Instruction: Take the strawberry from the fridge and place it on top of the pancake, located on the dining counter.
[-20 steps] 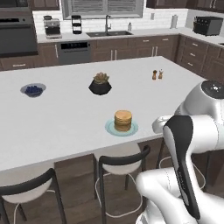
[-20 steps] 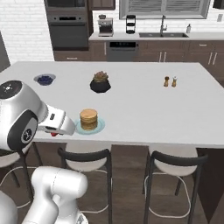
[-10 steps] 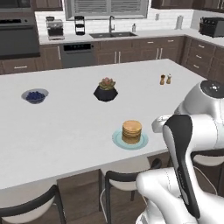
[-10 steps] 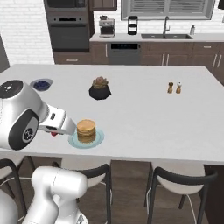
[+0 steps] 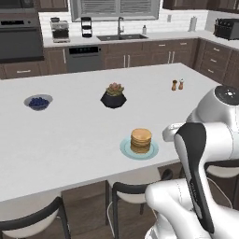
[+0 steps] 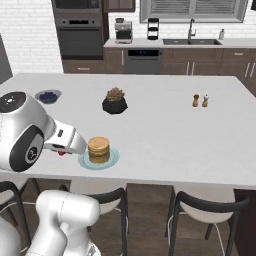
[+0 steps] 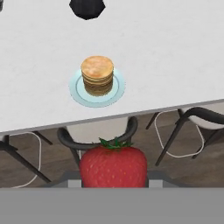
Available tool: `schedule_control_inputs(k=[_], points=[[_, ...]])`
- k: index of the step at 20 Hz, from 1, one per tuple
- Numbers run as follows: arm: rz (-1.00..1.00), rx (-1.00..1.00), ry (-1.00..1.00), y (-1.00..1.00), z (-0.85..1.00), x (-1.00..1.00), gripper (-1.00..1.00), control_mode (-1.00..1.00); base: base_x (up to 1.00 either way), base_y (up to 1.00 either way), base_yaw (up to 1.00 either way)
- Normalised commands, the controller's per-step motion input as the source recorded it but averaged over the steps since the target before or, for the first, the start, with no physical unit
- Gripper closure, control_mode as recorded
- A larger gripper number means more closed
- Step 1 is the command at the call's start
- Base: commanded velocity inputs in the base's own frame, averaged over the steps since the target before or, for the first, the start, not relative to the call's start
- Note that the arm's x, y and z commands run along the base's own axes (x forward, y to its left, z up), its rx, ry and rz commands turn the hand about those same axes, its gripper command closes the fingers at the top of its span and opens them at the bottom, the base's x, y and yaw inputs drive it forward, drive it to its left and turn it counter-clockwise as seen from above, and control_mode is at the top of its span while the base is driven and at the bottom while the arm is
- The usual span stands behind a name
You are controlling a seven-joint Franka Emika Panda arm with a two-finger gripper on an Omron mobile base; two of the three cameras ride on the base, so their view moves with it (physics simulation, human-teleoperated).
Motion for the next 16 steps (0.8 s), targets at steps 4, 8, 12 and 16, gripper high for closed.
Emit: schedule_control_inputs(k=[4, 8, 12, 16], points=[[0.03, 0.00, 0.00, 0.00, 0.00, 0.20, 1.00, -1.00, 0.37, 0.00, 0.02], [0.24, 0.00, 0.00, 0.00, 0.00, 0.95, 1.00, -1.00, 0.00, 0.00, 0.00], [0.23, 0.00, 0.04, 0.00, 0.00, 1.00, 1.00, -1.00, 0.00, 0.00, 0.00], [0.13, 0.00, 0.07, 0.16, -0.08, 1.00, 1.00, -1.00, 0.00, 0.00, 0.00]])
